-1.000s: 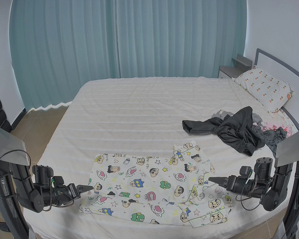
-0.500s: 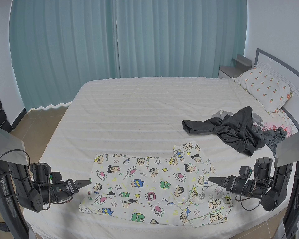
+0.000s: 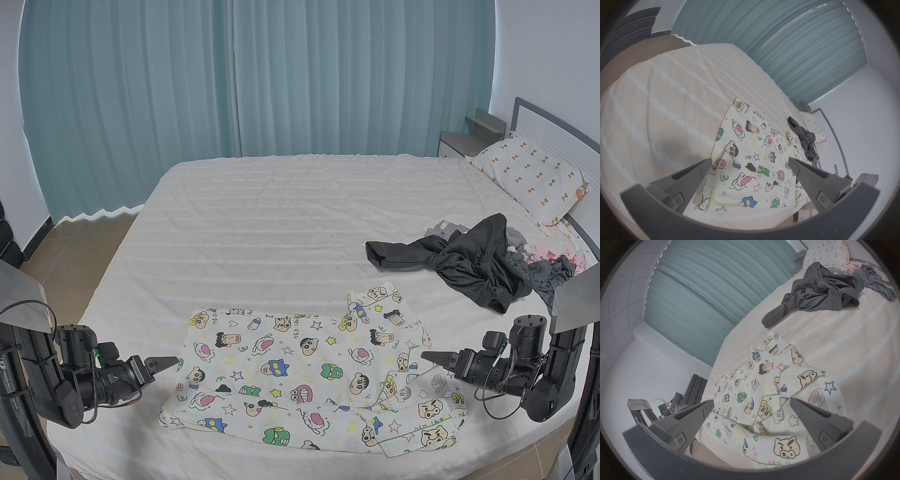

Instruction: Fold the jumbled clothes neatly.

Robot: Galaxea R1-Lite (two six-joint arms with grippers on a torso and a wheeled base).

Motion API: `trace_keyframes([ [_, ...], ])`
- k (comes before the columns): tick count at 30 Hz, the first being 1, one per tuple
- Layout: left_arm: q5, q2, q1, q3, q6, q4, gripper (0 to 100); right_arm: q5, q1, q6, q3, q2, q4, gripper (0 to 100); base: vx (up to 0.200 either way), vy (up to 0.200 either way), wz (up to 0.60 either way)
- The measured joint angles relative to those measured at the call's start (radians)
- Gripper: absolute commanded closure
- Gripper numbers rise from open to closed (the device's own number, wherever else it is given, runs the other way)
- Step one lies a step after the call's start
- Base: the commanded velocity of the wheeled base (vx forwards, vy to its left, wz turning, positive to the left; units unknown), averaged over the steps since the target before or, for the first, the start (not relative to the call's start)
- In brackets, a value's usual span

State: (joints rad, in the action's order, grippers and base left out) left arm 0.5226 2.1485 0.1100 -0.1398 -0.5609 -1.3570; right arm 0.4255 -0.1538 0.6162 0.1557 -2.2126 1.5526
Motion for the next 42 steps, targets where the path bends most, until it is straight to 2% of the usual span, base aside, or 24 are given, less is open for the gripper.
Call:
trace_keyframes([
  [7, 0.003, -0.004, -0.006, 0.014, 0.0, 0.0, 0, 0.0, 0.007, -0.036, -0.005, -0.016, -0.001, 0, 0.0, 0.0, 0.0],
  [15, 0.005, -0.004, -0.012, 0.023, 0.0, 0.0, 0, 0.0, 0.034, -0.264, -0.009, -0.113, -0.055, 0, 0.0, 0.0, 0.0],
  [21, 0.005, -0.002, -0.016, 0.027, 0.001, 0.0, 0, 0.003, 0.049, -0.358, 0.007, -0.197, -0.066, 0, 0.0, 0.0, 0.0],
  [27, 0.005, 0.0, -0.026, 0.031, 0.001, 0.0, 0, 0.044, 0.058, -0.439, 0.013, -0.241, -0.067, 0, 0.0, 0.0, 0.0],
  [32, 0.005, 0.001, -0.029, 0.033, 0.001, 0.0, 0, 0.113, 0.062, -0.516, -0.014, -0.256, -0.066, 0, 0.0, 0.0, 0.0],
  [33, 0.005, 0.001, -0.029, 0.033, 0.001, 0.0, 0, 0.119, 0.061, -0.523, -0.018, -0.259, -0.066, 100, 0.0, 0.0, 0.0],
  [42, 0.005, 0.002, -0.031, 0.031, 0.001, 0.0, 0, 0.131, 0.059, -0.527, -0.027, -0.268, -0.055, 100, 0.0, 0.0, 0.0],
])
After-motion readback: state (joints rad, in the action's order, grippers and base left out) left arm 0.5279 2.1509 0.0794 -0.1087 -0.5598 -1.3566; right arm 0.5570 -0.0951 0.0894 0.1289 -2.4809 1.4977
